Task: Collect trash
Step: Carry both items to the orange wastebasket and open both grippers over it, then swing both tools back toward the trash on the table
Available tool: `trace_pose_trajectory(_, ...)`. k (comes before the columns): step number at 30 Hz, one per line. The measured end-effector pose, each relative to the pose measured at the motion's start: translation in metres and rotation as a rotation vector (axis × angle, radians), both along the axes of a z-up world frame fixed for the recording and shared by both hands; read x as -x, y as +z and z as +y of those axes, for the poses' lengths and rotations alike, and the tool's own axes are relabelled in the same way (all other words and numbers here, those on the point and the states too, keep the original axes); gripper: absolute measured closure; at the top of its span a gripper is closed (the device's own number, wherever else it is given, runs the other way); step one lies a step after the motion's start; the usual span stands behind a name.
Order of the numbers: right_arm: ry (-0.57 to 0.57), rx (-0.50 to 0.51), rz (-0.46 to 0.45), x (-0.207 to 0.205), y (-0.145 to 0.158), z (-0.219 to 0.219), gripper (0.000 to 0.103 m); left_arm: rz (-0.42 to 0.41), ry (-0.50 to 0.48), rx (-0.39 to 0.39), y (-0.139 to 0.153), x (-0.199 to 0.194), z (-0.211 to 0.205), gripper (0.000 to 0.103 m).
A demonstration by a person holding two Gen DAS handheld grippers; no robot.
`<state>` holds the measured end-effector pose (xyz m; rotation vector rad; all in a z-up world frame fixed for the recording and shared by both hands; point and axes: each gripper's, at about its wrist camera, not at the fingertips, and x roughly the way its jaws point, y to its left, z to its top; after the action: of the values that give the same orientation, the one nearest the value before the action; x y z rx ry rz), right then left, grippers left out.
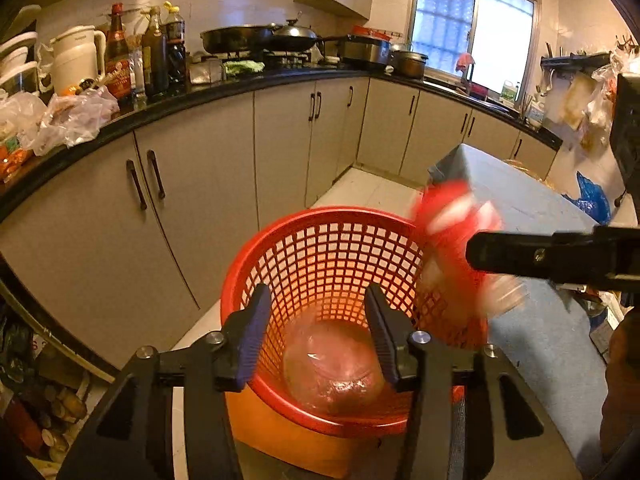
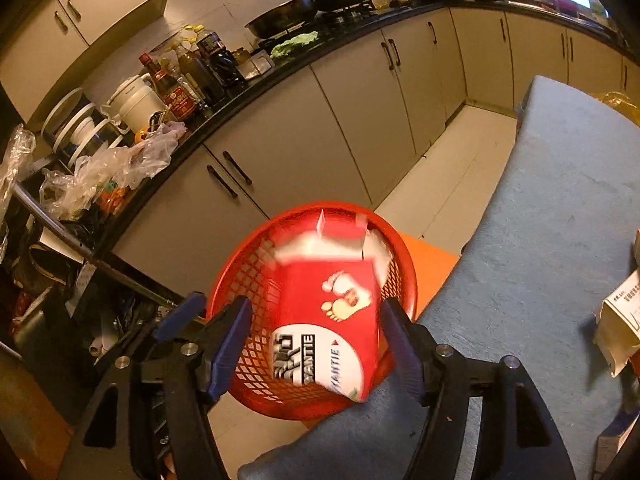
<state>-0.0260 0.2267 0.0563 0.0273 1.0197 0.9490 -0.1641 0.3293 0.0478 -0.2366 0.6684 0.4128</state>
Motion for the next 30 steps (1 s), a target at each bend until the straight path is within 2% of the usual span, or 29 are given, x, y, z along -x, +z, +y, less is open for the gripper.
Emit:
trace_pose_trajectory(4,-0.003,-0.010,-0.004,0.002,0.003,-0.013,0.032,-0.003,-0.005,0.002,0.002,0.002,-0.002,0.056)
trace_pose_trajectory(12,-0.068,-0.052,-0.011,0.015,0.010,-0.071,0.032,-0.034,-0.053,0.013,0.011,0.006,-0.024,0.051)
trace_pose_trajectory(18,-0.132,-0.093,-0.024,0.025,0.017,-0.118,0.032,-0.042,-0.108,0.007,0.019,-0.001,-0.056,0.048)
trace_pose_trajectory(22,-0.183,-0.082,-0.045,0.032,0.021,-0.148,0.032,-0.034,-0.157,0.010,0.019,-0.007,-0.083,0.044)
trace_pose_trajectory(30,-0.326,-0.104,-0.040,0.035,0.024,-0.239,0.032,0.003,-0.295,0.013,0.015,-0.031,-0.147,0.043)
